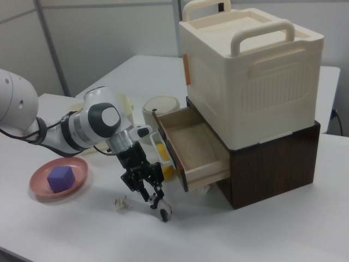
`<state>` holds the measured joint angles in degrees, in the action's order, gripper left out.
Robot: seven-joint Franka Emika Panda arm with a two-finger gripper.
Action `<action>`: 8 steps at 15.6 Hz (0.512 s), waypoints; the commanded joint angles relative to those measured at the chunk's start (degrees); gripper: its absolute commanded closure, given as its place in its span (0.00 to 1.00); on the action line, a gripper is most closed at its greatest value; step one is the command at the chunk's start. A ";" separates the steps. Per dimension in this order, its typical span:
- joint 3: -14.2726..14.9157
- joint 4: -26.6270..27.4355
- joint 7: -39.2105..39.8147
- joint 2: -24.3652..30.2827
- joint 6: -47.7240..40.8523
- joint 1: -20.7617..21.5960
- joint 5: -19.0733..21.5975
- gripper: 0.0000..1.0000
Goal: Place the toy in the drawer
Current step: 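Close the gripper on the panda figurine and lift it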
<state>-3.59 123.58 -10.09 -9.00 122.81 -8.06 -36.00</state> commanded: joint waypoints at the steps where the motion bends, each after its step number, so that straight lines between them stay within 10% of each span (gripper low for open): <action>1: 0.25 1.75 -2.57 -1.37 2.44 -0.02 -0.21 1.00; 8: 0.16 1.66 -2.74 2.67 1.74 0.15 0.75 1.00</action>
<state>-3.59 123.56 -11.61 -8.93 122.80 -8.09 -35.98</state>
